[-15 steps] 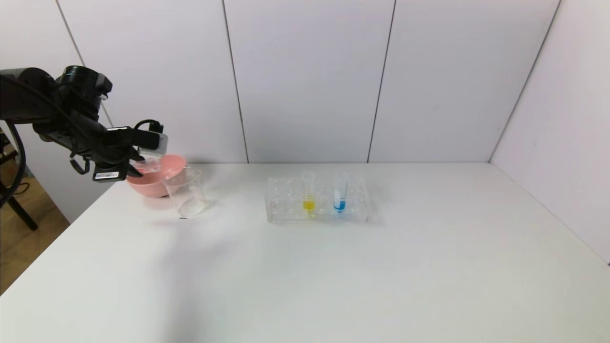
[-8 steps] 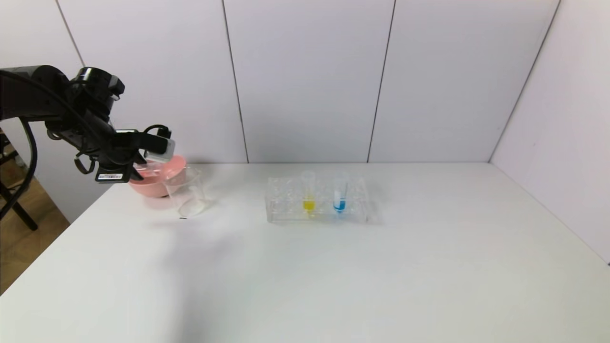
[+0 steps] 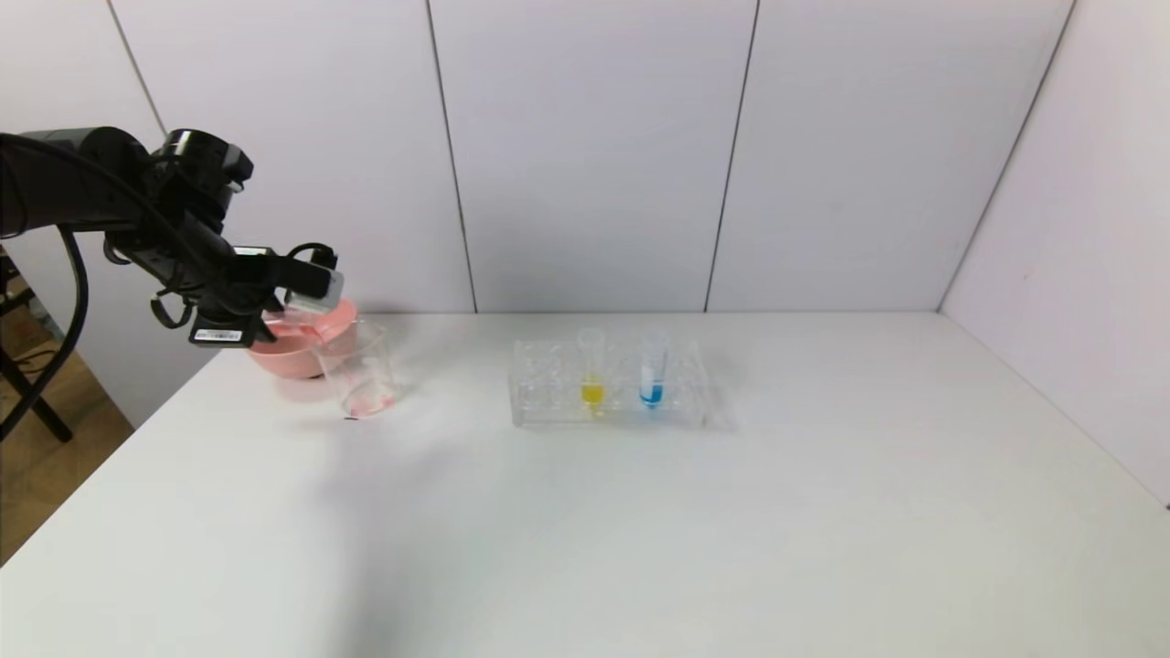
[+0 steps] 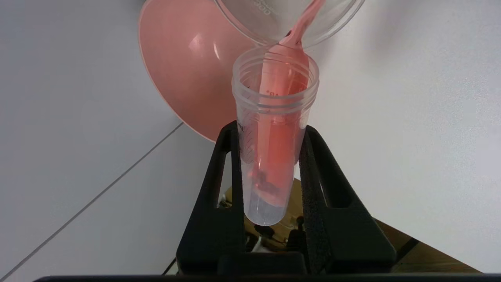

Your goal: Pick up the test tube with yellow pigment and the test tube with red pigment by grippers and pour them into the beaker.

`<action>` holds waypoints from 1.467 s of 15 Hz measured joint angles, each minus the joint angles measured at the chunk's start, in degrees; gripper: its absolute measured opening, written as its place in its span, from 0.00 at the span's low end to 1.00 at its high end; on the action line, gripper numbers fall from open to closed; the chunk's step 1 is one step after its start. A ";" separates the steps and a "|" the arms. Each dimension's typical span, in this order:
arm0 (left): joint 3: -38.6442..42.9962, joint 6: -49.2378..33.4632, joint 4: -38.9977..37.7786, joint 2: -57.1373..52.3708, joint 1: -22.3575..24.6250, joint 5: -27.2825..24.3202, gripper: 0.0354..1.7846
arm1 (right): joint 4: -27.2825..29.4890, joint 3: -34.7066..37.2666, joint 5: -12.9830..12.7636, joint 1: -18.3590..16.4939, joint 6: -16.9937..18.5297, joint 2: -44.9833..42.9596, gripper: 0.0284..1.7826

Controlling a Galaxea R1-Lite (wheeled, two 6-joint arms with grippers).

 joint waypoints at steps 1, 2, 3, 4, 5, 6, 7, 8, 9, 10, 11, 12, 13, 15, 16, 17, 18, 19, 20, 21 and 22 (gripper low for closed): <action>-0.11 -0.02 0.00 0.07 -0.24 0.77 0.23 | 0.00 0.00 0.02 -0.02 0.00 0.00 0.95; -0.22 -0.02 0.02 0.16 -0.44 1.13 0.23 | 0.00 0.00 0.00 0.00 -0.01 0.00 0.95; -0.28 -0.02 -0.02 0.21 -0.52 1.24 0.23 | 0.00 0.00 0.00 0.00 0.00 0.00 0.95; -0.33 -0.05 -0.06 0.24 -0.52 1.32 0.23 | 0.00 -0.02 0.00 0.00 0.02 0.00 0.95; -0.33 -0.02 -0.02 0.27 -0.60 1.40 0.23 | 0.00 -0.02 0.02 0.00 0.02 0.00 0.95; -0.33 0.02 -0.06 0.27 -0.72 1.51 0.23 | 0.00 -0.02 0.00 0.00 0.02 0.00 0.95; -0.35 0.02 -0.11 0.27 -0.83 1.65 0.23 | 0.00 -0.02 0.00 0.00 0.02 0.00 0.95; -0.35 0.05 -0.22 0.27 -0.90 1.65 0.23 | 0.00 -0.02 0.02 -0.02 0.02 0.00 0.95; -0.35 0.02 -0.28 0.27 -1.01 1.71 0.23 | 0.00 -0.02 0.02 0.00 -0.01 0.00 0.95; -0.35 0.02 -0.48 0.27 -1.10 2.01 0.23 | 0.00 -0.02 0.02 0.00 0.00 0.00 0.95; -0.39 0.06 -0.52 0.24 -1.23 2.29 0.23 | 0.00 -0.02 0.02 0.02 0.02 0.00 0.95; -0.41 0.06 -0.57 0.24 -1.49 2.51 0.23 | 0.00 -0.02 0.00 0.00 0.00 0.00 0.95; -0.49 0.09 -0.59 0.24 -1.65 2.78 0.23 | 0.00 -0.02 0.02 0.00 0.02 0.00 0.95; -0.52 0.09 -0.61 0.18 -1.90 3.22 0.23 | 0.00 -0.02 0.02 0.00 0.02 0.00 0.95; -0.52 0.09 -0.59 0.18 -2.01 3.23 0.23 | 0.00 -0.02 0.00 0.00 0.02 0.00 0.95; -0.52 0.06 -0.61 0.16 -2.07 3.28 0.23 | 0.00 -0.02 0.02 0.02 0.02 0.00 0.95; -0.52 0.05 -0.61 0.16 -2.10 3.30 0.23 | 0.00 -0.02 0.00 0.00 0.02 0.00 0.95; -0.52 0.09 -0.61 0.13 -2.07 3.33 0.23 | 0.00 -0.02 0.00 0.00 -0.01 0.00 0.95; -0.52 0.11 -0.68 0.11 -2.10 3.33 0.23 | 0.00 -0.02 0.00 0.00 0.02 0.00 0.95; -0.52 0.17 -0.69 0.10 -2.18 3.33 0.23 | 0.00 -0.02 0.00 0.00 0.02 0.00 0.95; -0.57 0.41 -0.77 0.05 -2.39 3.72 0.23 | 0.00 0.00 0.00 0.00 0.00 0.00 0.95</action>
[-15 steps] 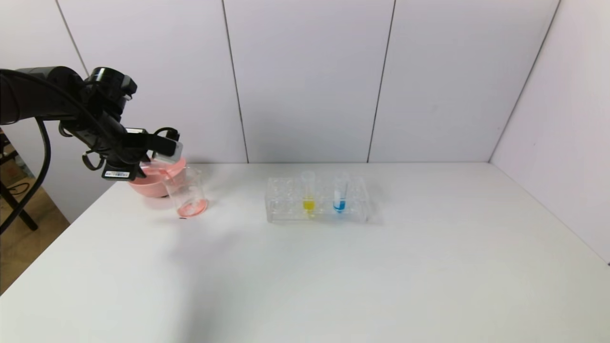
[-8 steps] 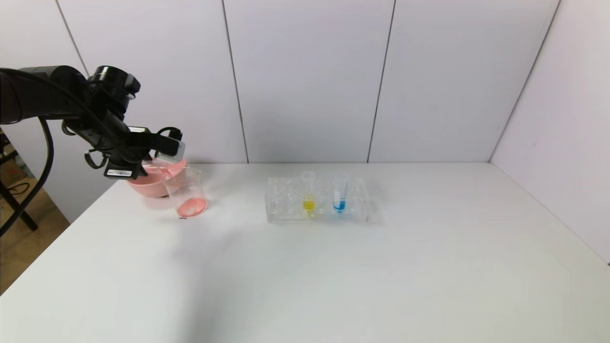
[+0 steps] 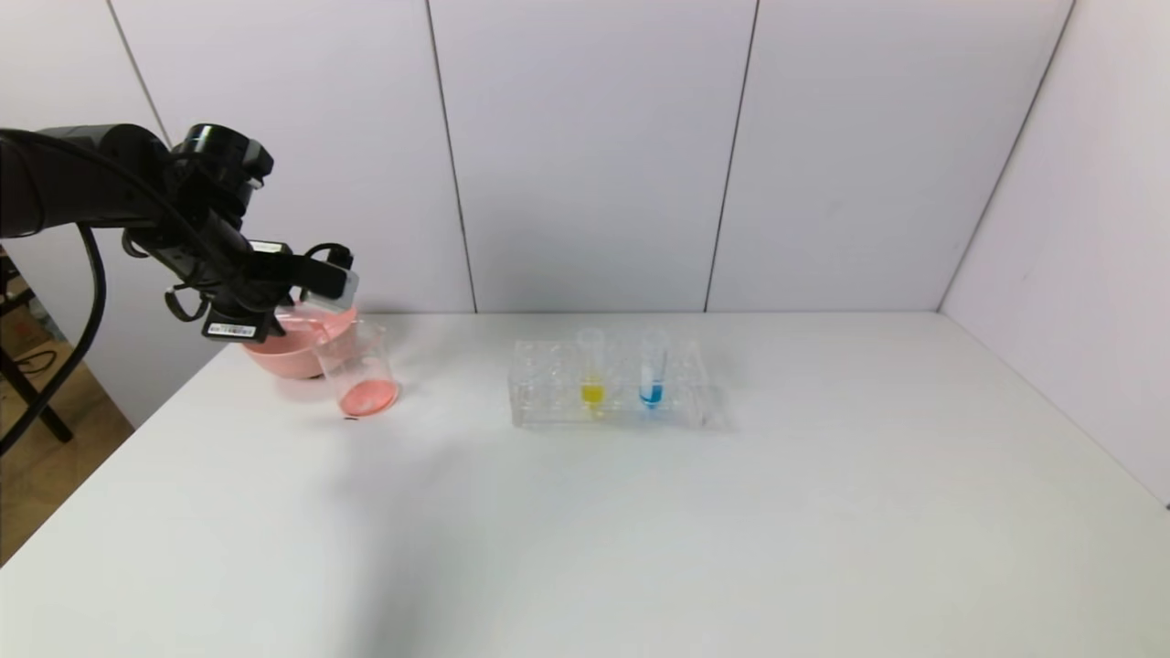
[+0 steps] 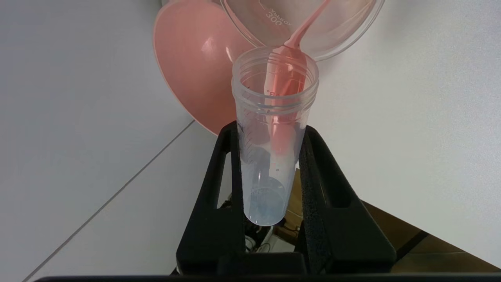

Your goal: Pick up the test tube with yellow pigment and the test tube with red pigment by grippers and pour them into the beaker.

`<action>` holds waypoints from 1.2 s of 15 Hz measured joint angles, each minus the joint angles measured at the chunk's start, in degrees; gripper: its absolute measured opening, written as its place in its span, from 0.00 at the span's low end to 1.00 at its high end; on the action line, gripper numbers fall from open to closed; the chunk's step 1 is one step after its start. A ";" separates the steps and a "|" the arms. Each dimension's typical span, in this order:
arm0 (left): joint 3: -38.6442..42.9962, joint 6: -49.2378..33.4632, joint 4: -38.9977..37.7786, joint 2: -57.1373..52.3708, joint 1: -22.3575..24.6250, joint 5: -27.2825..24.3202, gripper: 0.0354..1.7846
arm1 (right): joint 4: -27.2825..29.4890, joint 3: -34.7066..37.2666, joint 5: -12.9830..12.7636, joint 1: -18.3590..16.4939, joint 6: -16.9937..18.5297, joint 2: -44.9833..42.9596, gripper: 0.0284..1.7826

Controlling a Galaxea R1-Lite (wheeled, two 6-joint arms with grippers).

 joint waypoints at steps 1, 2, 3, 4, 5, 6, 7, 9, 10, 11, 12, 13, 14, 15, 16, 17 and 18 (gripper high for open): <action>-0.04 0.09 -0.06 0.00 -0.17 0.78 0.23 | 0.00 0.00 0.00 0.00 0.02 0.00 0.95; -0.06 0.06 -0.11 -0.02 -0.32 1.38 0.23 | 0.00 0.00 0.00 0.00 0.02 0.00 0.95; -0.09 0.05 -0.11 -0.02 -0.41 1.44 0.23 | 0.00 0.00 0.00 0.00 0.02 0.00 0.95; -0.13 0.06 -0.17 -0.05 -0.45 1.46 0.23 | 0.00 0.00 0.00 0.00 0.05 0.00 0.95; -0.13 0.06 -0.15 -0.06 -0.48 1.49 0.23 | 0.00 0.00 0.00 0.00 0.00 0.00 0.95; -0.13 0.06 -0.11 -0.09 -0.52 1.44 0.23 | 0.00 0.00 0.00 0.00 0.02 0.00 0.95; -0.13 0.05 -0.04 -0.11 -0.52 1.38 0.23 | 0.00 0.00 0.02 0.02 0.02 0.00 0.95; -0.13 -0.02 0.05 -0.16 -0.59 1.35 0.23 | 0.00 0.00 0.02 0.00 0.02 0.00 0.95; -0.15 -0.02 0.13 -0.17 -0.59 1.29 0.23 | 0.00 0.00 0.00 0.00 0.02 0.00 0.95; -0.22 -0.09 0.20 -0.20 -0.59 1.29 0.23 | 0.00 0.00 0.02 0.00 0.02 0.00 0.95; -0.28 -0.11 0.24 -0.22 -0.59 1.27 0.23 | 0.00 0.00 0.00 0.00 0.02 0.00 0.95; -0.30 -0.11 0.24 -0.22 -0.59 1.30 0.23 | 0.00 0.00 0.00 0.00 0.00 0.00 0.95; -0.33 -0.13 0.20 -0.22 -0.61 1.30 0.23 | 0.00 0.00 0.00 0.00 0.00 0.00 0.95; -0.33 -0.13 0.18 -0.24 -0.67 1.29 0.23 | 0.00 0.00 0.02 0.00 0.02 0.00 0.95; -0.34 -0.13 0.11 -0.27 -0.72 1.30 0.23 | 0.00 -0.02 0.02 0.00 0.02 0.00 0.95; -0.34 -0.09 0.07 -0.28 -0.80 1.38 0.23 | 0.00 -0.02 0.02 0.00 0.00 0.00 0.95; -0.37 -0.05 0.00 -0.30 -0.91 1.41 0.23 | 0.00 -0.02 0.00 0.00 0.02 0.00 0.95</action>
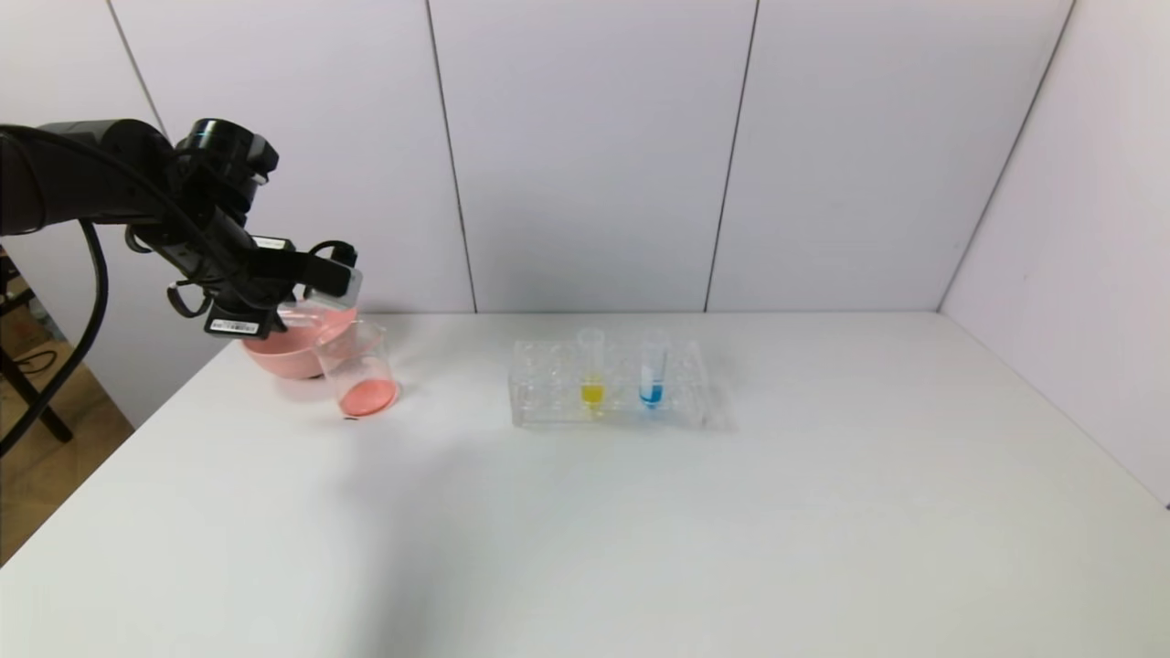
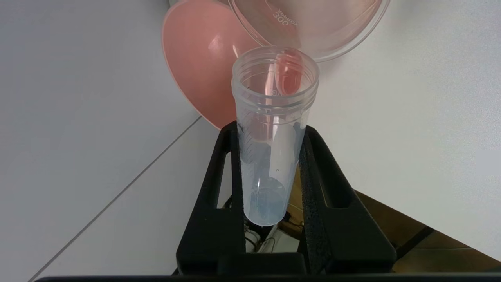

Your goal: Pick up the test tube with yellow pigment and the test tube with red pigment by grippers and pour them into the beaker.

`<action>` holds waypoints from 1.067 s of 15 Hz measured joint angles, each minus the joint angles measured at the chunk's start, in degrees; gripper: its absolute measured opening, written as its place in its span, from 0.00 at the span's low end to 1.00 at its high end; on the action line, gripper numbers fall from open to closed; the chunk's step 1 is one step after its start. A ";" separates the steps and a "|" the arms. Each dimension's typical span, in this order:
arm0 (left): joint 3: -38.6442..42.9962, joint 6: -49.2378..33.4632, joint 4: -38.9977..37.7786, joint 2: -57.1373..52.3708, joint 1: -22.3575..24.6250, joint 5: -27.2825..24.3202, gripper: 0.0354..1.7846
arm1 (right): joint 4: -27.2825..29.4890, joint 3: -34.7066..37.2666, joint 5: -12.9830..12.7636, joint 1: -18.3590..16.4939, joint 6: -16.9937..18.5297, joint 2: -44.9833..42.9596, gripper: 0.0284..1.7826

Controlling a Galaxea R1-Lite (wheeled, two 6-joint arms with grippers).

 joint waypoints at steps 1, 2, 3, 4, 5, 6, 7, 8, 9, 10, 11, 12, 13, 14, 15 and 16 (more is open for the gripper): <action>0.00 0.02 -0.09 0.00 -0.11 0.10 0.23 | 0.00 0.00 0.02 0.00 0.00 0.00 0.95; -0.02 0.10 -0.09 0.00 -0.30 0.24 0.23 | 0.00 0.00 0.00 0.00 0.00 0.00 0.95; -0.07 0.21 -0.11 0.00 -0.46 1.04 0.23 | 0.00 0.00 0.00 0.00 0.00 0.00 0.95; -0.09 0.32 -0.11 0.00 -0.66 1.62 0.23 | 0.00 0.00 0.00 0.00 0.00 0.00 0.95; -0.11 0.44 -0.11 0.00 -0.78 1.82 0.23 | 0.00 0.00 0.00 0.00 0.00 0.00 0.95; -0.11 0.44 -0.11 0.00 -0.83 1.87 0.23 | 0.00 0.00 0.02 0.00 0.00 0.00 0.95; -0.11 0.44 -0.11 0.00 -0.85 2.08 0.23 | 0.00 0.00 0.02 0.00 0.00 0.00 0.95; -0.11 0.46 -0.11 0.00 -0.88 2.19 0.23 | 0.00 0.00 0.02 0.00 0.00 0.00 0.95; -0.11 0.46 -0.11 0.00 -0.88 2.19 0.23 | 0.00 0.00 0.02 0.00 0.00 0.00 0.95; -0.11 0.46 -0.11 0.00 -0.88 2.22 0.23 | 0.00 0.00 0.02 0.00 0.00 0.00 0.95; -0.11 0.46 -0.11 0.02 -0.88 2.23 0.23 | 0.00 0.00 0.02 0.00 0.00 0.00 0.95; -0.11 0.49 -0.06 0.02 -0.90 2.28 0.23 | 0.00 0.00 0.02 0.00 0.00 0.00 0.95; -0.09 0.71 0.00 0.00 -0.95 2.28 0.23 | 0.00 0.00 0.02 0.00 0.00 0.00 0.95; -0.07 1.10 0.05 0.00 -1.01 2.58 0.23 | 0.00 0.00 0.02 0.00 -0.02 0.00 0.95; -0.05 2.01 -0.06 0.00 -1.10 3.69 0.23 | 0.00 0.00 0.00 0.00 -0.02 0.00 0.95; -0.02 2.17 -0.09 0.00 -1.17 4.18 0.23 | 0.00 0.00 0.02 0.00 -0.02 0.00 0.95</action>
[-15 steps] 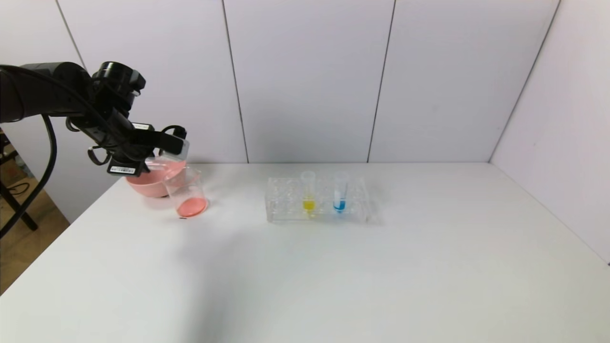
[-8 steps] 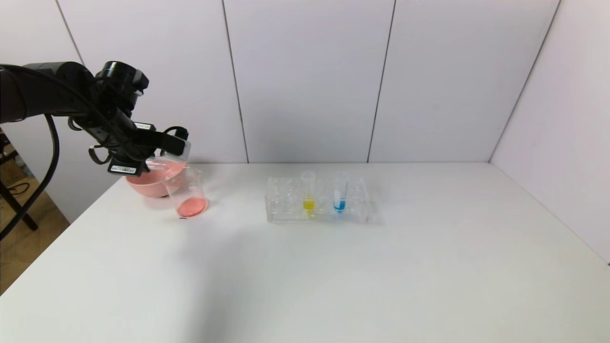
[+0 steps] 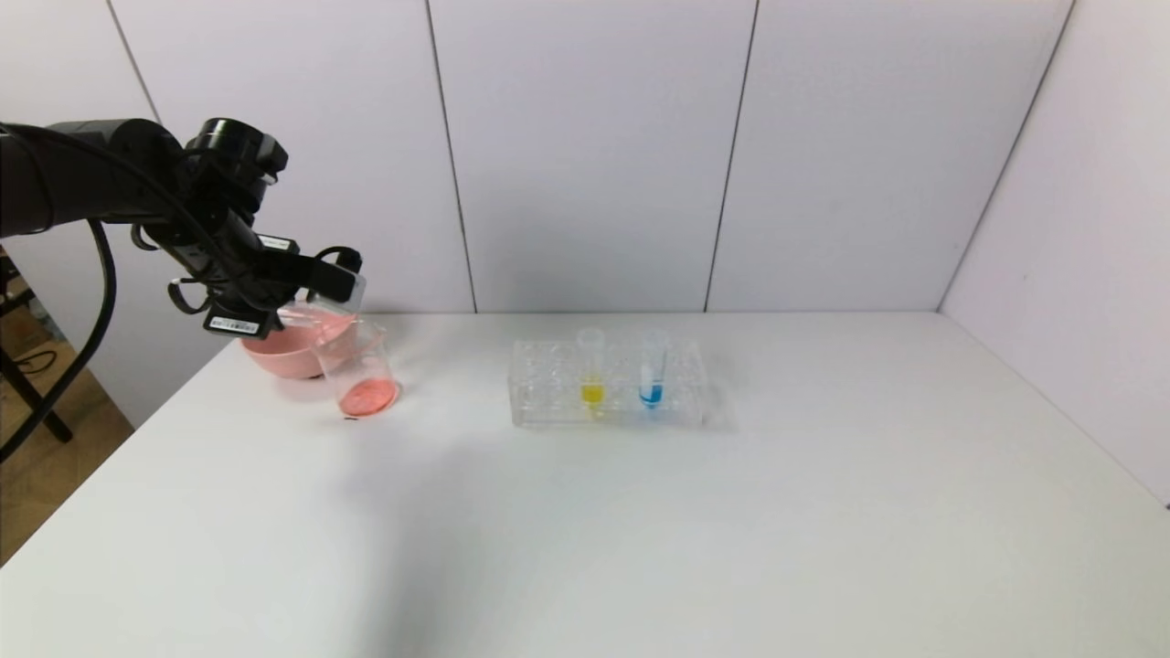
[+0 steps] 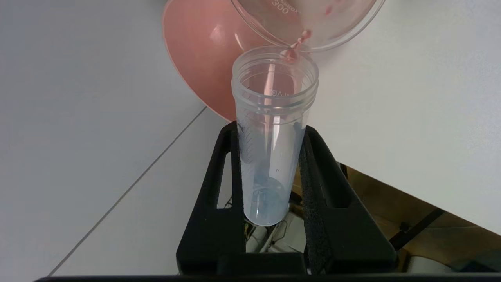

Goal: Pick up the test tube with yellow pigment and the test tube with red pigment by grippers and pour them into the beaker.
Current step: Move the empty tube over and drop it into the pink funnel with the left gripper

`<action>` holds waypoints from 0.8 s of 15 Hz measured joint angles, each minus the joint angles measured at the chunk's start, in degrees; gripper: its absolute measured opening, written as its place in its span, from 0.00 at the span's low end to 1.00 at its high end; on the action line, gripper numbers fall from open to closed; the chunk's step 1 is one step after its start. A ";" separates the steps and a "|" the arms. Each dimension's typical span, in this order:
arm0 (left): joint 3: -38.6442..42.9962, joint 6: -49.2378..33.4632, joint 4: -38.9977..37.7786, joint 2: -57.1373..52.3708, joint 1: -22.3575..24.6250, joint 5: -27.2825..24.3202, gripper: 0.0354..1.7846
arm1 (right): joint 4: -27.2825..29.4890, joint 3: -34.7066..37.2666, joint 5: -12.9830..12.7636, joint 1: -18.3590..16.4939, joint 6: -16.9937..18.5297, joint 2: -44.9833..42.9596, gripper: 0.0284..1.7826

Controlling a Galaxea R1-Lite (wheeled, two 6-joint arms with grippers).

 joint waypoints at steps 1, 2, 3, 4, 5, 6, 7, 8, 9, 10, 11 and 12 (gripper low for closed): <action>0.00 0.05 0.00 0.00 -0.11 0.04 0.23 | 0.00 0.00 -0.02 0.00 0.00 0.00 0.95; 0.00 0.05 0.00 0.00 -0.22 0.11 0.23 | 0.00 0.00 0.00 0.00 0.02 0.00 0.95; 0.00 0.06 0.00 0.00 -0.28 0.15 0.23 | -0.02 0.00 0.00 0.00 0.05 0.00 0.95; 0.00 0.06 0.00 0.00 -0.30 0.17 0.23 | 0.00 0.00 0.00 0.00 0.02 0.00 0.95; -0.02 0.13 -0.05 0.02 -0.30 0.20 0.23 | 0.00 0.00 -0.02 0.00 0.00 0.00 0.95; -0.02 0.13 -0.15 0.02 -0.30 0.20 0.23 | 0.00 0.02 -0.02 0.00 0.00 0.00 0.95; -0.02 0.09 -0.41 0.02 -0.37 0.22 0.23 | 0.00 0.02 -0.02 0.00 0.02 0.01 0.95; -0.02 -0.05 -0.48 0.02 -0.44 0.15 0.23 | 0.00 0.02 -0.02 0.00 0.02 0.00 0.95; -0.05 -0.28 -0.55 0.04 -0.48 0.09 0.23 | 0.00 0.02 0.00 0.00 0.02 0.00 0.95; -0.06 -0.39 -0.55 0.04 -0.48 -0.02 0.23 | 0.00 0.02 -0.02 0.00 0.00 0.00 0.95; -0.06 -0.39 -0.52 0.04 -0.48 -0.13 0.23 | 0.00 0.02 -0.02 0.00 0.02 0.00 0.95; -0.06 -0.44 -0.39 0.04 -0.45 -0.16 0.23 | 0.00 0.00 -0.02 0.00 0.02 0.00 0.95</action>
